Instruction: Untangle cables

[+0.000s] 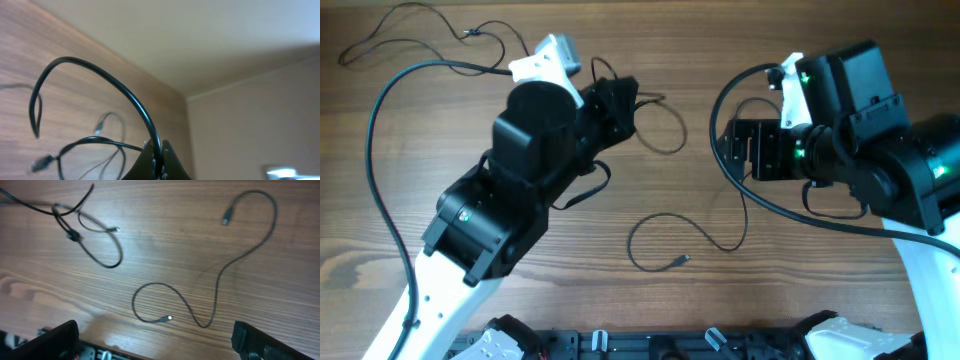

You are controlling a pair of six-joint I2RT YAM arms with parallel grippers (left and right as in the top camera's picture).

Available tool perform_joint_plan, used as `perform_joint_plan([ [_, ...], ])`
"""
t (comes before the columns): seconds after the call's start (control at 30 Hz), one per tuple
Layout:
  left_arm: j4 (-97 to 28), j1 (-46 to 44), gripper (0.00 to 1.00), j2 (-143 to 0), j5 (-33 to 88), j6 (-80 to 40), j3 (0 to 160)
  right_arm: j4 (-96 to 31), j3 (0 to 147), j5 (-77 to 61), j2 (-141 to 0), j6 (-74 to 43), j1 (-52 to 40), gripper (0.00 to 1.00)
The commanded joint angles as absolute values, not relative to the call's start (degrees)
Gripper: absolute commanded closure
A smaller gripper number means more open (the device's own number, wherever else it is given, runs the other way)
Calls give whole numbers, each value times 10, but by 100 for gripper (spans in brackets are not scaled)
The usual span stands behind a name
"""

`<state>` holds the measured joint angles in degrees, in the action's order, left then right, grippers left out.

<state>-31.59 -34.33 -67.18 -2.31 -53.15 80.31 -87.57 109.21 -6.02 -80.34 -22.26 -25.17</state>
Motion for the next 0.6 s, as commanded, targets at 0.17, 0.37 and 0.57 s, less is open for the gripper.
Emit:
perform_joint_plan([
  [0.17, -308, -339, 96, -634, 2, -695, 810, -835, 1091, -147, -876, -165, -253, 0],
  [0.37, -308, -339, 96, -606, 12, -725, 810, -802, 1091, -137, -899, -165, -253, 2],
  [0.57, -308, -339, 96, -593, 70, -762, 810, -768, 1091, -90, -913, -169, -253, 68],
])
